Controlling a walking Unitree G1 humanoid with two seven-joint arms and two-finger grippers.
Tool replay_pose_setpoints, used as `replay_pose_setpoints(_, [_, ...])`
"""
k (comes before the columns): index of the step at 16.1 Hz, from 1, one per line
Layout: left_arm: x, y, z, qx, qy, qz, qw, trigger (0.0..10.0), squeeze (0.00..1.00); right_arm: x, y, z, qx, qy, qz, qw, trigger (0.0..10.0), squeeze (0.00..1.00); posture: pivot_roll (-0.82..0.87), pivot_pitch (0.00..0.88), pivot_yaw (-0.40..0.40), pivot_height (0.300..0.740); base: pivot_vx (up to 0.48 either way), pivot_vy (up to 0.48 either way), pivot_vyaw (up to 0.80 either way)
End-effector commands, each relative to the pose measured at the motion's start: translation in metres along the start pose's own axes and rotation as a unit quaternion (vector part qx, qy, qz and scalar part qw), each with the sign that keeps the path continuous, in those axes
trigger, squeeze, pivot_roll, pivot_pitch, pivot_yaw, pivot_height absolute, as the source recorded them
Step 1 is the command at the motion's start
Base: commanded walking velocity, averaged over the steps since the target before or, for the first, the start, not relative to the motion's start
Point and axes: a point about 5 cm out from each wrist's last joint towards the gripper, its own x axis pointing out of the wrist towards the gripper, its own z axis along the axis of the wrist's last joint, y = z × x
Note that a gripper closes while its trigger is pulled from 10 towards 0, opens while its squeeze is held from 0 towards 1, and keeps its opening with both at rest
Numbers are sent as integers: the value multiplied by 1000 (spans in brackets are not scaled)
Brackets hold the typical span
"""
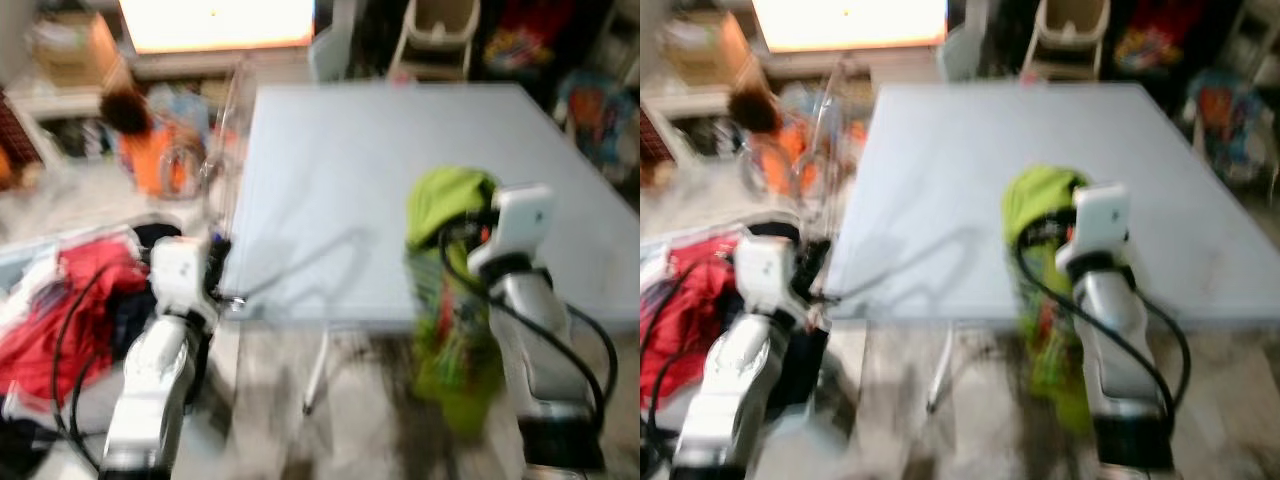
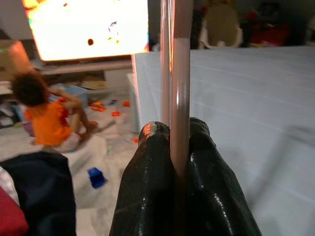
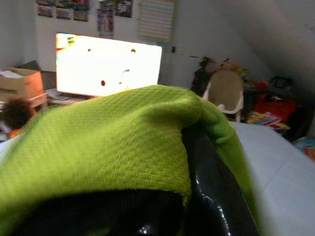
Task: Hang hanger
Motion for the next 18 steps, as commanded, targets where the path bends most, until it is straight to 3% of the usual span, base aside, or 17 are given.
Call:
replay_pose_setpoints(1, [0,-10,3,2,-8,-9,1000,10000,0,4,-11,7,-7,-19,-11,1000,10000,0,71,0,-18,740,0,0,0])
replay_pose_setpoints(3, [-8,1,-2,27,1,29,999,10000,0,38,-14,17,-6,-36,-12,999,10000,0,102,0,-22,740,0,0,0])
replay_pose_setpoints(4, [-11,7,-6,28,14,44,999,10000,0,73,-9,31,-3,-53,2,999,10000,0,107,0,-21,740,0,0,0])
replay_pose_setpoints(6, [-11,8,-8,34,17,43,998,10000,0,113,-1,60,2,-73,13,997,10000,0,118,0,-21,740,0,0,0])
replay_pose_setpoints(9, [-7,4,-6,37,7,45,998,10000,0,150,3,118,3,-103,8,995,10000,0,129,0,-33,740,0,0,0])
replay_pose_setpoints(10, [-6,1,-4,37,1,50,998,10000,0,160,-6,157,14,-134,-36,990,10000,0,150,0,-55,740,0,0,0])
replay_pose_setpoints(11, [-7,-1,-3,36,-1,52,998,10000,0,161,-8,165,9,-142,-48,989,10000,0,158,0,-63,740,0,0,0])
replay_pose_setpoints(12, [-9,-2,-4,35,-1,54,998,10000,0,161,-8,164,1,-142,-51,989,10000,0,162,0,-67,740,0,0,0])
replay_pose_setpoints(13, [-11,-2,-5,33,0,55,998,10000,0,161,-3,150,-15,-120,-44,992,10000,0,164,0,-70,740,0,0,0])
replay_pose_setpoints(14, [-12,-3,-6,29,2,57,998,10000,0,159,3,125,-37,-82,-31,995,10000,0,164,0,-70,740,0,0,0])
replay_pose_setpoints(16, [-13,-6,-6,27,1,52,998,10000,0,146,7,63,-122,17,-15,992,10000,0,160,0,-66,740,0,0,0])
replay_pose_setpoints(17, [-11,-7,-5,27,1,50,998,10000,0,135,-6,38,-165,62,-44,983,10000,0,151,0,-60,740,0,0,0])
replay_pose_setpoints(18, [-10,-7,-6,27,2,49,998,10000,0,126,-19,19,-157,103,-66,980,10000,0,133,0,-51,740,0,0,0])
